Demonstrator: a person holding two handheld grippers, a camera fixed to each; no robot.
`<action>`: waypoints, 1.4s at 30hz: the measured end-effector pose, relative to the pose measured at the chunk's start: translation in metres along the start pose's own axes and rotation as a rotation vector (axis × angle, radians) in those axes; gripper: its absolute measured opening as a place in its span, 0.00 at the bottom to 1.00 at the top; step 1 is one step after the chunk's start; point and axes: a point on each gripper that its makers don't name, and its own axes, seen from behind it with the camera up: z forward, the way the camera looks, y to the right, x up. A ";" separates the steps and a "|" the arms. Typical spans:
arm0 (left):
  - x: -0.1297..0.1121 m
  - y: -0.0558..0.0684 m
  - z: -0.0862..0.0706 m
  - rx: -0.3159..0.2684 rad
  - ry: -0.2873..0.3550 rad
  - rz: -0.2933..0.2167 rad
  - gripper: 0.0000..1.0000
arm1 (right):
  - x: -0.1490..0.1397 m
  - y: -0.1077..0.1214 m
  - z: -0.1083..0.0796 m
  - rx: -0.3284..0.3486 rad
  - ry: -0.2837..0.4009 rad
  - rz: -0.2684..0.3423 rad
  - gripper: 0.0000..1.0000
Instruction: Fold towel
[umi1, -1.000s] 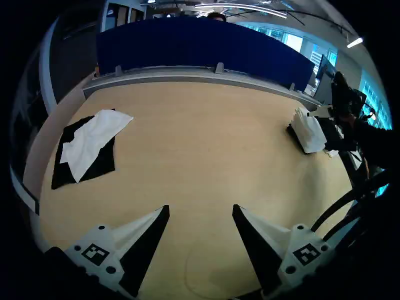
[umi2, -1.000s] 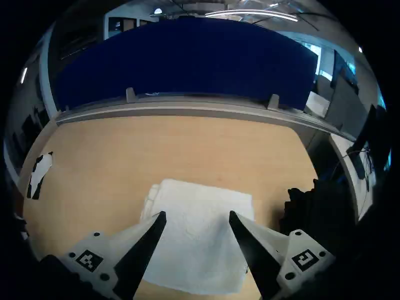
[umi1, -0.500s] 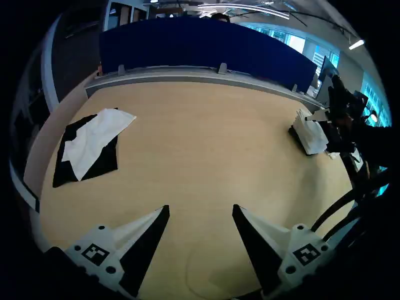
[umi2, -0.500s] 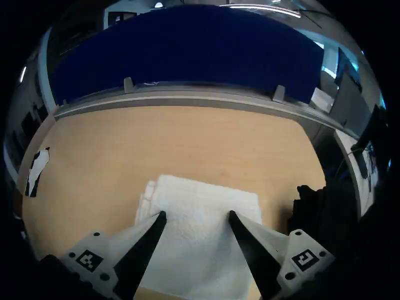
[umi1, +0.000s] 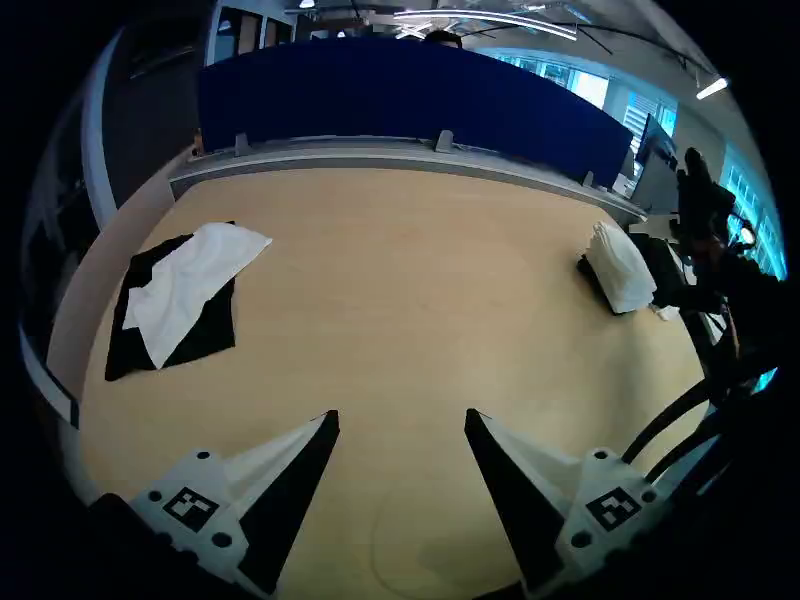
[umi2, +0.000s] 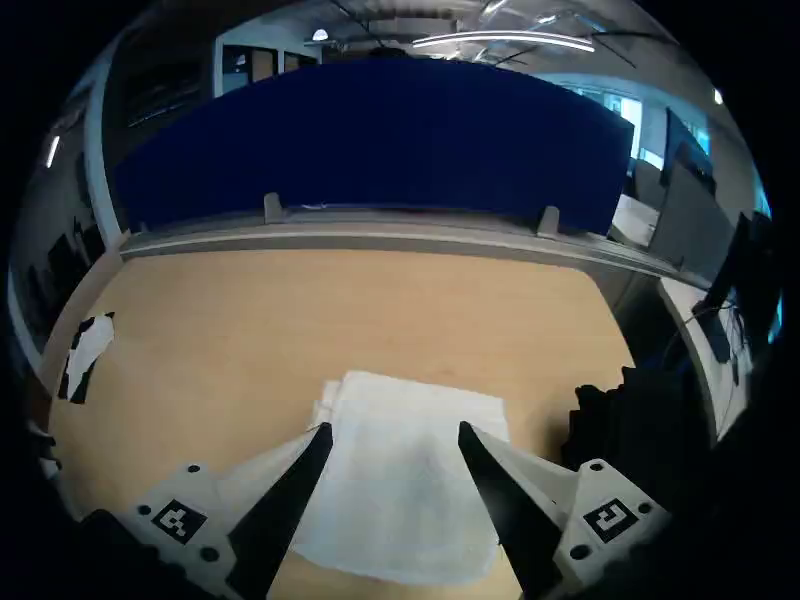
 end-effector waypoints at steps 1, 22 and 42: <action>0.001 0.000 0.000 0.000 0.002 0.001 0.94 | -0.002 -0.002 -0.007 -0.001 0.007 0.003 0.97; 0.012 -0.003 0.002 -0.021 0.045 0.023 0.94 | -0.087 -0.064 -0.101 0.006 0.061 0.053 0.98; 0.057 -0.018 0.002 -0.010 0.262 0.000 0.93 | -0.072 -0.109 -0.135 -0.011 0.340 0.078 0.98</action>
